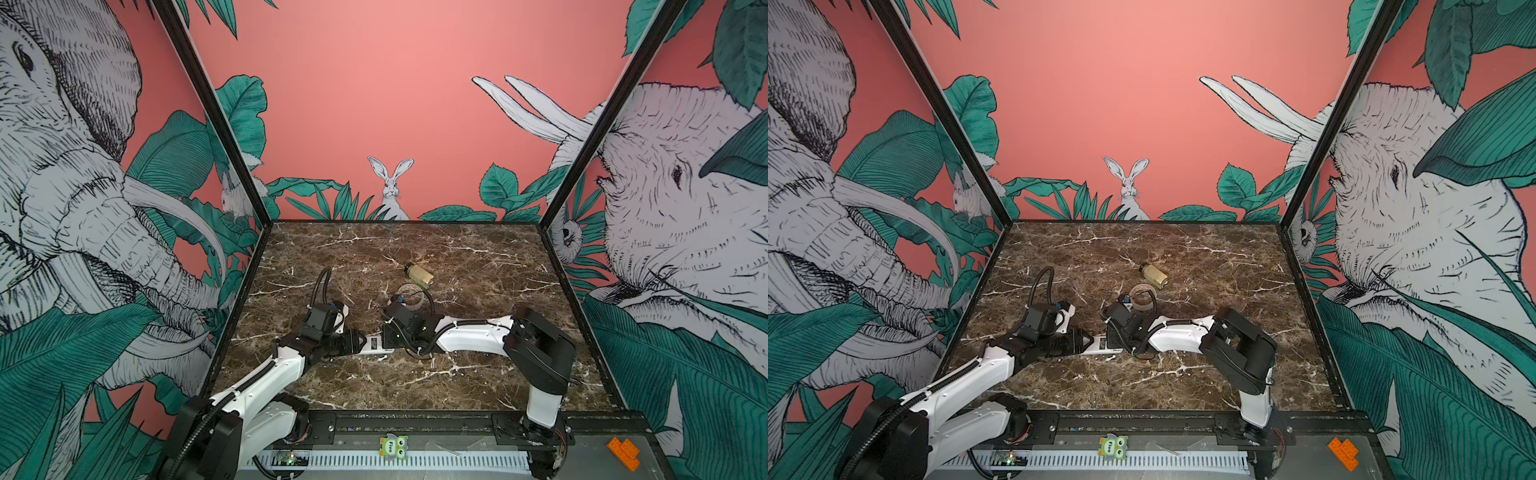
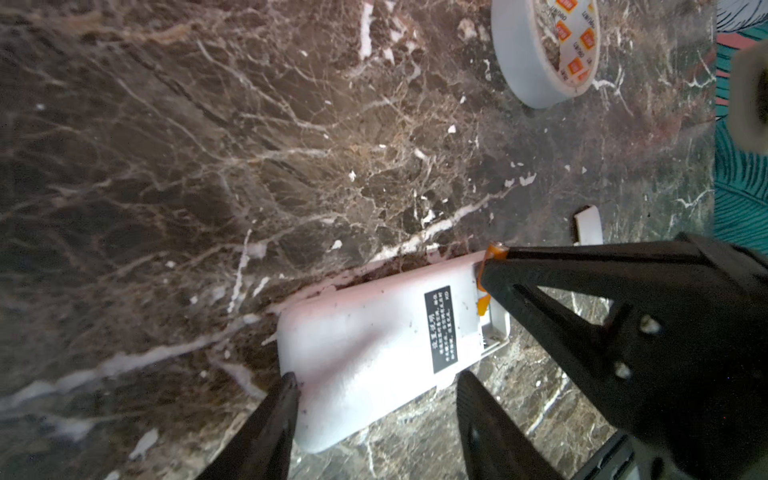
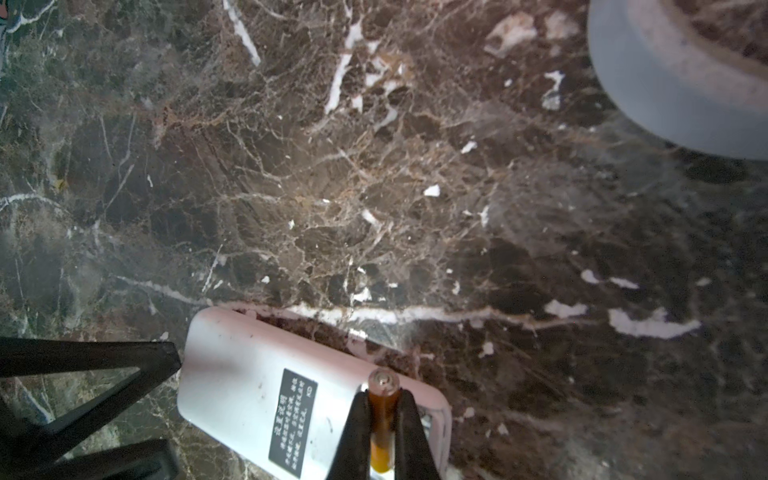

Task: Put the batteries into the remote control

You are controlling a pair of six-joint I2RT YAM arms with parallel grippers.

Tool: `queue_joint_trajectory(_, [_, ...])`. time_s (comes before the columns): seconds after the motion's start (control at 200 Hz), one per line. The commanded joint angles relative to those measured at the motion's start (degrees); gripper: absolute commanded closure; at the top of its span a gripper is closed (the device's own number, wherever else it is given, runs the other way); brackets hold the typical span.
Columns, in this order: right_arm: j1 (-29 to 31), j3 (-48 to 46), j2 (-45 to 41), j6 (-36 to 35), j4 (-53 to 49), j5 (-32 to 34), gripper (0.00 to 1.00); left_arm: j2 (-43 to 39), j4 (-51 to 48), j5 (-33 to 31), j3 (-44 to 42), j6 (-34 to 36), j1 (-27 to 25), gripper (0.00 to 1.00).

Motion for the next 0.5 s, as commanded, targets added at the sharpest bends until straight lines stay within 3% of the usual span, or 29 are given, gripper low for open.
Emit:
queue_joint_trajectory(0.0, [0.6,1.4,1.9,5.8,1.2,2.5,1.0,-0.1,-3.8,-0.2,0.7,1.2,0.3,0.4])
queue_joint_trajectory(0.185, [1.0,1.6,2.6,5.9,1.1,3.0,0.99,1.4,-4.8,-0.8,-0.2,1.5,0.3,0.49])
queue_joint_trajectory(0.495, [2.5,4.5,2.3,2.4,-4.6,4.8,0.97,3.1,-3.9,0.5,-1.1,1.5,0.3,0.51])
